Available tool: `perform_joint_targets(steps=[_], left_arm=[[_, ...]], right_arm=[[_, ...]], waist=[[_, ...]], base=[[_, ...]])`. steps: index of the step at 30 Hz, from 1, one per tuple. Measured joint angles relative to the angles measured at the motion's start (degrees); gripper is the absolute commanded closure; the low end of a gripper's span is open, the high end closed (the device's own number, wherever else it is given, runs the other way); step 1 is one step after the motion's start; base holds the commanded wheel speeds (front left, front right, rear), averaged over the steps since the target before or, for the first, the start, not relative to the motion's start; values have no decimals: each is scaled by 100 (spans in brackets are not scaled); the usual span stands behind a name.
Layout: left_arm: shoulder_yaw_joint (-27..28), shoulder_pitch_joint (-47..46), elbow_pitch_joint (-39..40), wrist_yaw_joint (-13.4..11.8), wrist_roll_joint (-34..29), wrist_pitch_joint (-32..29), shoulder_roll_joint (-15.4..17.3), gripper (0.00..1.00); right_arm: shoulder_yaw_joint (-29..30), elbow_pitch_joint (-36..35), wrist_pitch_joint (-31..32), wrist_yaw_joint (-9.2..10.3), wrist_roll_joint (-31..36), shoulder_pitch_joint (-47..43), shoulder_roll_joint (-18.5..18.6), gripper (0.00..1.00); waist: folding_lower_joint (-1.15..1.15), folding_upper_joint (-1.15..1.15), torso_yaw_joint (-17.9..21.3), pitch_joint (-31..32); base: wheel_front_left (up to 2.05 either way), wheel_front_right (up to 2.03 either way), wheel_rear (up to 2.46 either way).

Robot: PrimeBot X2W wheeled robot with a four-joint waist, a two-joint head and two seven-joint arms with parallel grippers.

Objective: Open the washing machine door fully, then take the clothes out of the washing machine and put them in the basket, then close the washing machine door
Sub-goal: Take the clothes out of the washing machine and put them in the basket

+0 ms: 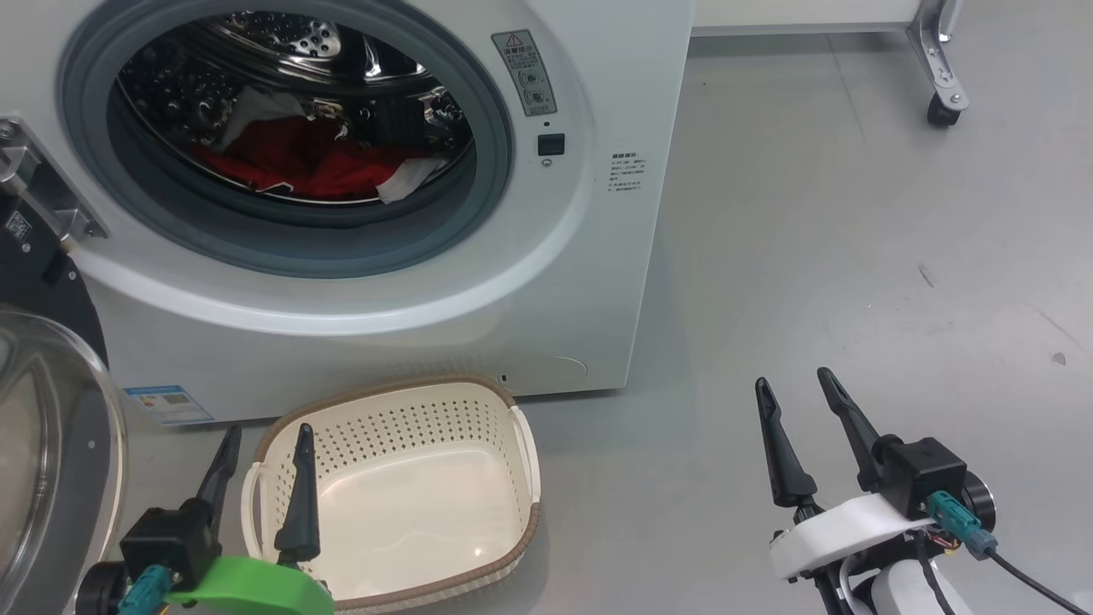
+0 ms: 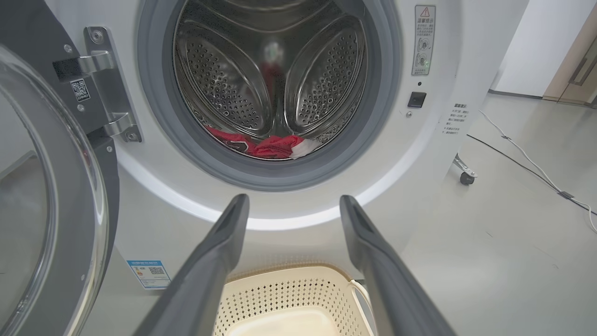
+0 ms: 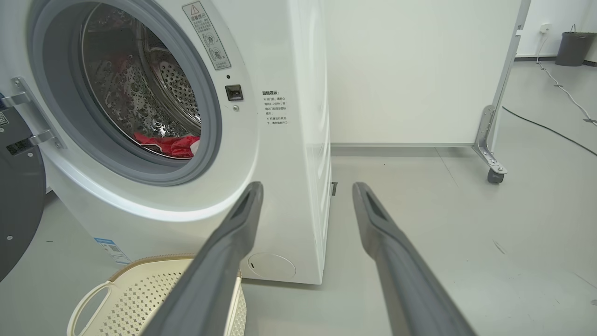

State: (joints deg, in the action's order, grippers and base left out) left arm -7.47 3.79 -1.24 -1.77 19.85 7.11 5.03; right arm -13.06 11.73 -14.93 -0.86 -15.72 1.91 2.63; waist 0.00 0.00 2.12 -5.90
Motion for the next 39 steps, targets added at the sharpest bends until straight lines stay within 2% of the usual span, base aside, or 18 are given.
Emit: perform_joint_targets(steps=[6,10,17,23,31,39], left_arm=[[-119,-131,-25,9,35,-78,-43,0],[-187,-455,-208,111,297,-218,-104,0],[-114,-1140,-588,116,372,-309,-109,0],[-114,-1912,-900,308,579,-721,-98,0],[22,-3093,-1132,439,751,-1326,103,0],[234,-4136,-1181,456,788,-1726,380,0]], right_arm=[[-35,-163,0,41,1,145,0,0],[-64,-302,0,54,3,264,1,0],[-194,-615,0,144,11,545,3,0],[-318,-821,0,216,10,735,10,0],[-375,-1103,0,342,-187,1068,16,0],[-559,-1292,0,399,-293,1409,21,0]], waist=[[0,0,1,-241],[0,0,10,-476],[0,0,69,-975],[0,0,175,-1439],[0,0,373,-2074],[0,0,540,-2644]], base=[[0,0,0],[0,0,0],[0,0,0],[0,0,0],[0,0,0],[0,0,0]])
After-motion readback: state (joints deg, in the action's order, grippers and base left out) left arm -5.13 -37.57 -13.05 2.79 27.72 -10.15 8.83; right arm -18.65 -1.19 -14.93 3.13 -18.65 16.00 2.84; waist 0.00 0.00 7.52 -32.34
